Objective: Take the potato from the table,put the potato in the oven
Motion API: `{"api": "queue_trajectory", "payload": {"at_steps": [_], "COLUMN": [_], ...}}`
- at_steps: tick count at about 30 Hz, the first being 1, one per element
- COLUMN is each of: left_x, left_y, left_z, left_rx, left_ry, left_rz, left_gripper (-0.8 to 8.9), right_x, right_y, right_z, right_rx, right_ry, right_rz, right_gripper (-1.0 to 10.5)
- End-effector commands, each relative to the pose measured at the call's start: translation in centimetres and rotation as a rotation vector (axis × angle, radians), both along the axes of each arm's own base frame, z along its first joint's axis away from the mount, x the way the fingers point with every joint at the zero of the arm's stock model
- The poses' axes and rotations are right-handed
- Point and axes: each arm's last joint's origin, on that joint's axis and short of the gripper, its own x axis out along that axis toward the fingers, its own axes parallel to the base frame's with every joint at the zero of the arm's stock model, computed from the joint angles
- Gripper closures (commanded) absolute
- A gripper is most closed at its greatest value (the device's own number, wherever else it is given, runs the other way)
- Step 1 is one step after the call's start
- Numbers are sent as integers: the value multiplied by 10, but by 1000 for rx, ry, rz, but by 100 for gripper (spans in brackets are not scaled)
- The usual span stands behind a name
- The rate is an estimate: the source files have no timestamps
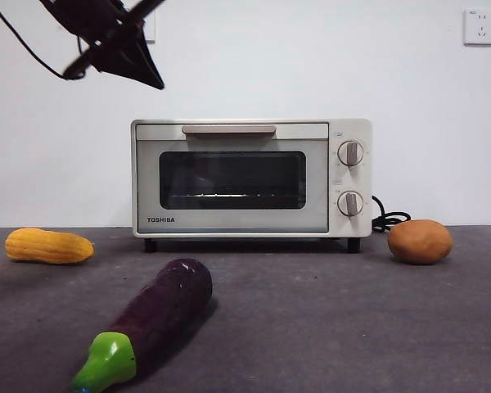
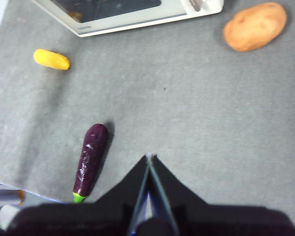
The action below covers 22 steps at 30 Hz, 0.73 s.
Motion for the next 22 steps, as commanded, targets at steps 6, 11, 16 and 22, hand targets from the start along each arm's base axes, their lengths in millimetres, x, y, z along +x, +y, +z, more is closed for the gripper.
{"api": "queue_trajectory", "payload": {"at_steps": [6, 11, 16, 22], "left_x": [9, 11, 14, 20], "left_y": [-22, -33, -40, -44], "left_z": [-12, -13, -20, -28], "left_rx": [19, 50, 74, 75], "left_ry": [-21, -66, -67, -71], "left_rz": [-64, -49, -56, -60], "left_gripper": [819, 819, 819, 819], "right_x": [0, 0, -1, -3], "right_y": [0, 0, 0, 0], "right_z": [2, 2, 2, 0], "right_rx": [-3, -1, 2, 2], "right_ry": [-12, -9, 0, 26], "right_rz": [10, 7, 5, 5], "right_gripper": [946, 946, 946, 946]}}
